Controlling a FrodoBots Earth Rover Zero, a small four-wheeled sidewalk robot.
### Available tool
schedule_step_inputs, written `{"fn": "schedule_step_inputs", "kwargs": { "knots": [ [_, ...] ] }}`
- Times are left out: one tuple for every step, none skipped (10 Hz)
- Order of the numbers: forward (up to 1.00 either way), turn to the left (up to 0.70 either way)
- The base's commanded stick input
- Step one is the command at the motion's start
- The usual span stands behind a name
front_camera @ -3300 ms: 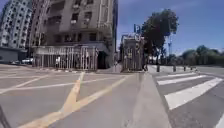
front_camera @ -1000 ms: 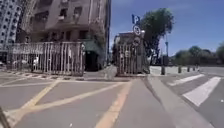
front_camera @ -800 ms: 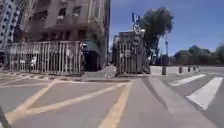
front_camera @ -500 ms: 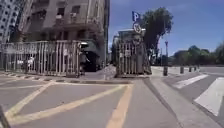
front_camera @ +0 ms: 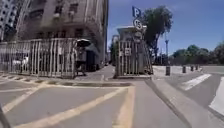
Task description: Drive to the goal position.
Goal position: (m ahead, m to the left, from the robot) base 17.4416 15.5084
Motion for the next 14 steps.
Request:
{"fn": "schedule_step_inputs", "kwargs": {
  "knots": [
    [0.7, 0.0],
    [0.7, 0.0],
    [0.7, 0.0],
    [0.7, 0.0],
    [0.7, 0.0],
    [0.7, 0.0],
    [0.7, 0.0],
    [0.65, 0.0],
    [0.48, 0.0],
    [0.45, 0.0],
    [0.45, 0.0],
    [0.45, 0.0],
    [0.45, 0.0],
    [0.45, 0.0]
  ]
}}
